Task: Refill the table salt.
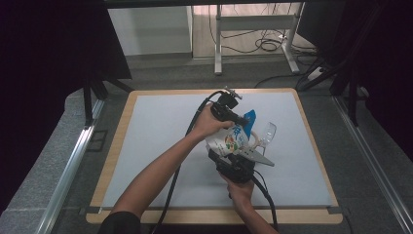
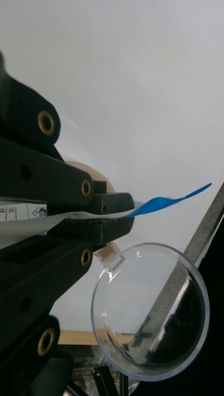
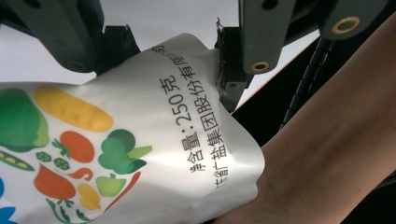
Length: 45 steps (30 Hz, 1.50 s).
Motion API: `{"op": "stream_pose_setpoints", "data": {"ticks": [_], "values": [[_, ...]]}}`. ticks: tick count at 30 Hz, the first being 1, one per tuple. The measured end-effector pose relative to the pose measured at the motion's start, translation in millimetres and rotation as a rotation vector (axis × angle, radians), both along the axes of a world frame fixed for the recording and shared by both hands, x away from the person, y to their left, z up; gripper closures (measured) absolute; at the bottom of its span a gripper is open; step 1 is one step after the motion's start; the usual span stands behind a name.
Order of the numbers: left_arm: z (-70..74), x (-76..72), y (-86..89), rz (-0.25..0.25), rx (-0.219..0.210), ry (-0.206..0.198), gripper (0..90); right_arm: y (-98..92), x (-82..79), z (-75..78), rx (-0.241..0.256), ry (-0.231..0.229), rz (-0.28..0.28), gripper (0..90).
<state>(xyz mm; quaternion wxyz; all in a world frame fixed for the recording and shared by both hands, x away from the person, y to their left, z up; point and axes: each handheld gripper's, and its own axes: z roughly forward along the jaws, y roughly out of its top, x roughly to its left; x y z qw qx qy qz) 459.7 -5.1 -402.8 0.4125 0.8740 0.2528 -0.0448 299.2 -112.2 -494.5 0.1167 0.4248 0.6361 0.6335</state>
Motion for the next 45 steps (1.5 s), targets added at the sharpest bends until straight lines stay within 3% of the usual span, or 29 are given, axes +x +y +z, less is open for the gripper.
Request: {"op": "stream_pose_setpoints", "data": {"ticks": [11, 45], "values": [[-0.8, 3.3, -1.5, -0.007, 0.006, 0.012, 89.6, -0.5, 0.5, 1.7, 0.032, 0.031, -0.008, 56.9], [-3.0, 5.5, -1.4, -0.007, 0.013, 0.020, 89.6, 1.3, 1.5, 2.1, 0.013, 0.025, -0.020, 57.1]]}}
